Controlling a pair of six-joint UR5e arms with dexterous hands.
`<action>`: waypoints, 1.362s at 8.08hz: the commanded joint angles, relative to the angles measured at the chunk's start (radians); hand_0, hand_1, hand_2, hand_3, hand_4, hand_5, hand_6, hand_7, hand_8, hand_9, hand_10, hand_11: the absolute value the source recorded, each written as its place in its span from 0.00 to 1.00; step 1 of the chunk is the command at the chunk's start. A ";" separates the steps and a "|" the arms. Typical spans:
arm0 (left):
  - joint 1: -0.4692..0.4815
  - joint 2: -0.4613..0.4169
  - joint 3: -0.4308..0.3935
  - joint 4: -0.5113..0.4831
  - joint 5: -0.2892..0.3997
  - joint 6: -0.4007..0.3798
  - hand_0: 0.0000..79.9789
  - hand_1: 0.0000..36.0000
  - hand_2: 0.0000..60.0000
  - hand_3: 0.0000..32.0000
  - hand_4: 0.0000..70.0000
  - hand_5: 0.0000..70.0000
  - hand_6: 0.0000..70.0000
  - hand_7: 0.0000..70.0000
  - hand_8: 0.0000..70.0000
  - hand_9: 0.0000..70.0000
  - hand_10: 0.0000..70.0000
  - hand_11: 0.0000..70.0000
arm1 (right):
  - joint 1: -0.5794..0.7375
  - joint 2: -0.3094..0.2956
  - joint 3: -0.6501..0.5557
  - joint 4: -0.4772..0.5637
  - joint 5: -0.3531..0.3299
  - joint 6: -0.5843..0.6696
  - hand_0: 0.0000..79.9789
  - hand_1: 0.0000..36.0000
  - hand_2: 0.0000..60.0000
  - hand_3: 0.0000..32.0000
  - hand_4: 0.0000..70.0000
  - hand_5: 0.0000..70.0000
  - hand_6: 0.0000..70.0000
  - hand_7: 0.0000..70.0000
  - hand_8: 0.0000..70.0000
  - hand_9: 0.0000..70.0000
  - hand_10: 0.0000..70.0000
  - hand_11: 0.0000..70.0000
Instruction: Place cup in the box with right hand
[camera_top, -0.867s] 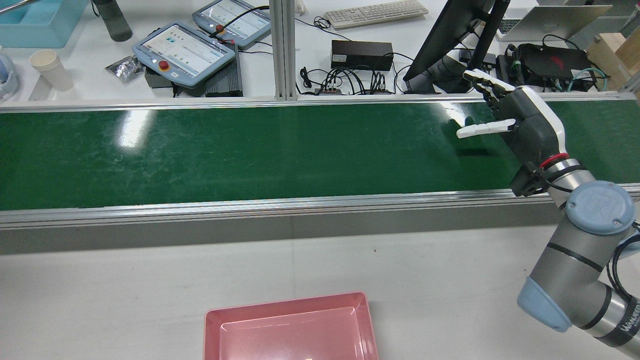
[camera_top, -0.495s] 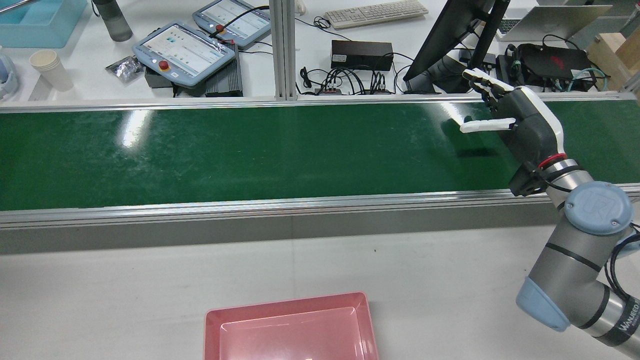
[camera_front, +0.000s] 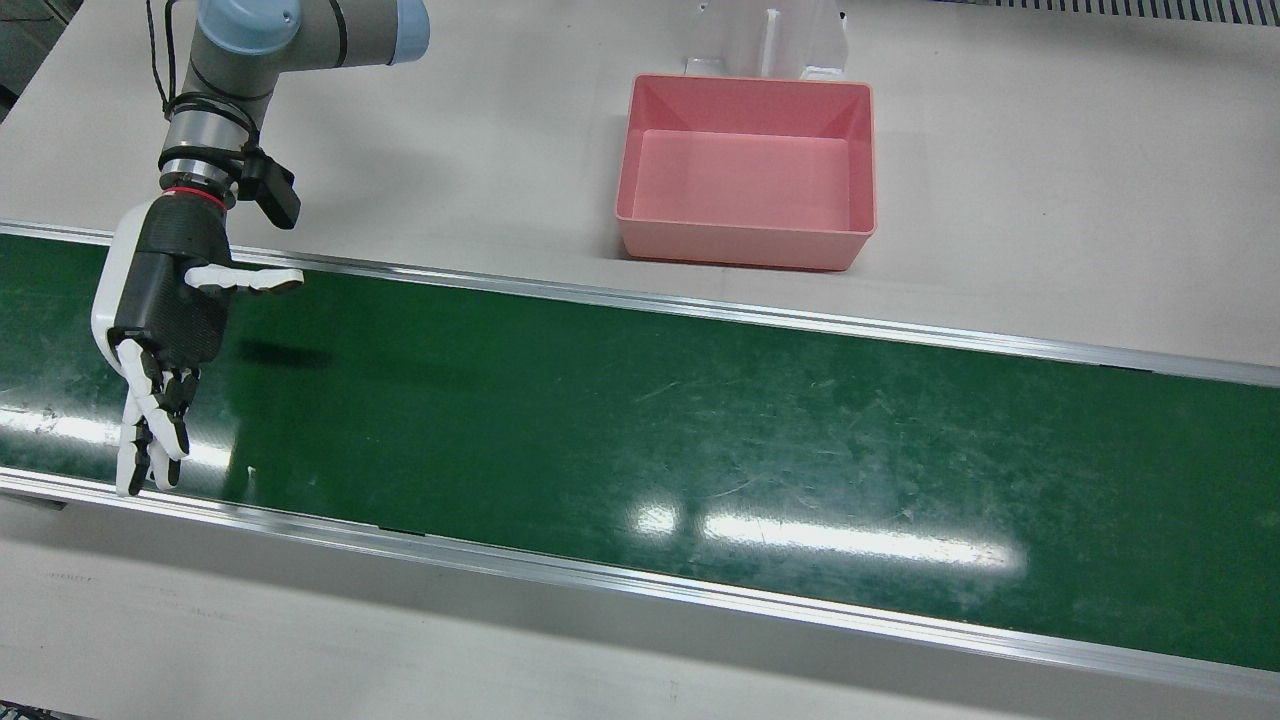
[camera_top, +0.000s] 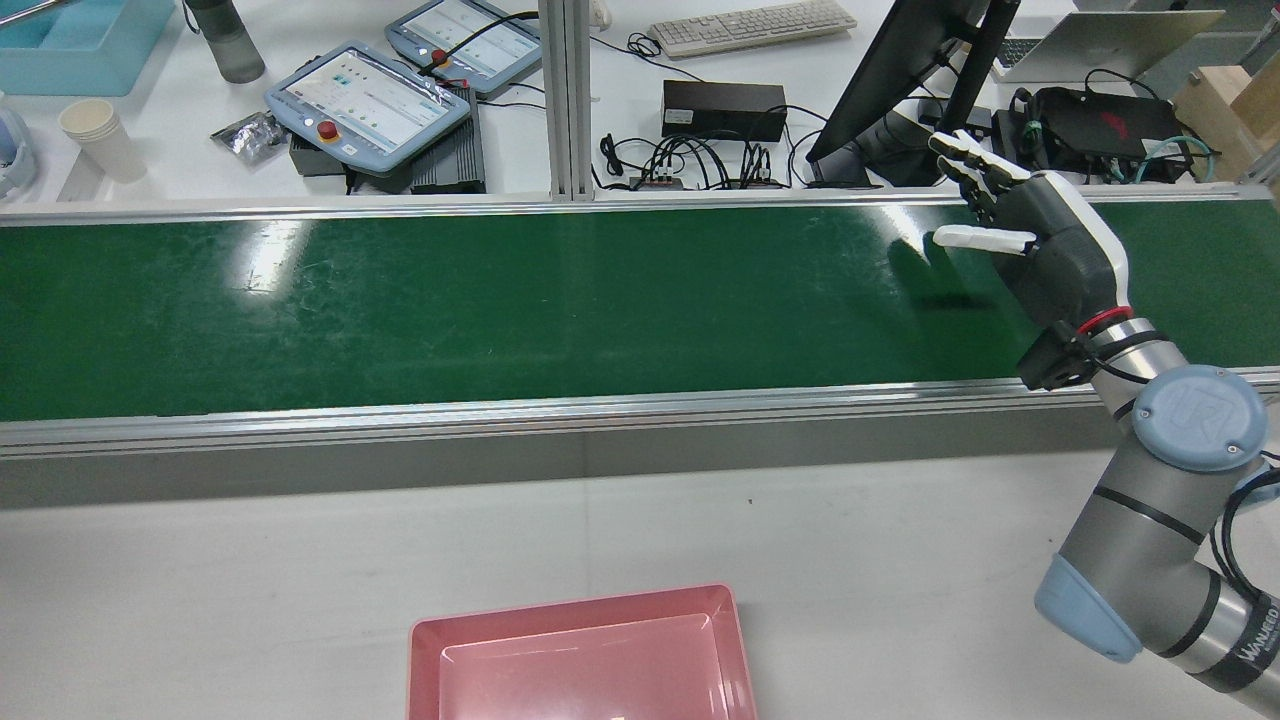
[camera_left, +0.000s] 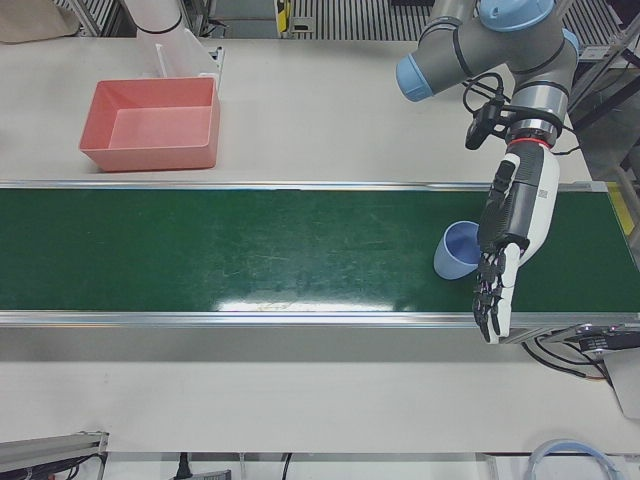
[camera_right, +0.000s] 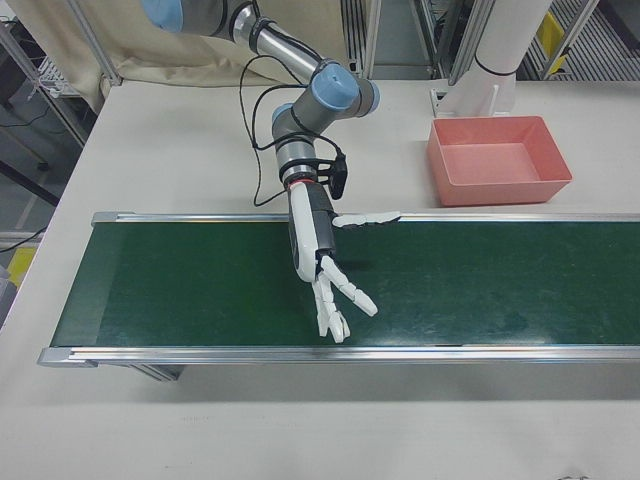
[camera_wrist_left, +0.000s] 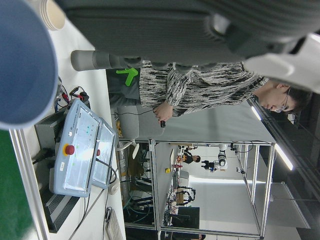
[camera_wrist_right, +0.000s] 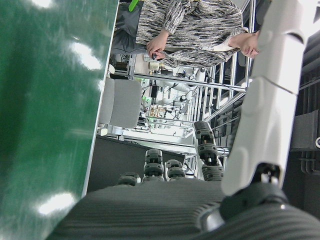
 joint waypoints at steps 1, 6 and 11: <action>0.000 0.000 -0.001 0.000 0.000 0.000 0.00 0.00 0.00 0.00 0.00 0.00 0.00 0.00 0.00 0.00 0.00 0.00 | -0.007 0.025 -0.048 -0.001 0.022 -0.004 0.69 0.58 0.00 0.00 0.00 0.12 0.06 0.14 0.13 0.16 0.01 0.04; 0.000 0.000 -0.001 0.000 0.000 0.000 0.00 0.00 0.00 0.00 0.00 0.00 0.00 0.00 0.00 0.00 0.00 0.00 | -0.008 0.058 -0.049 -0.009 0.041 -0.018 0.74 0.68 0.00 0.00 0.00 0.13 0.08 0.22 0.13 0.18 0.00 0.04; 0.000 -0.001 0.001 0.000 0.000 0.000 0.00 0.00 0.00 0.00 0.00 0.00 0.00 0.00 0.00 0.00 0.00 0.00 | -0.031 0.067 -0.052 -0.011 0.070 -0.038 0.75 0.68 0.00 0.00 0.00 0.12 0.09 0.26 0.14 0.19 0.00 0.04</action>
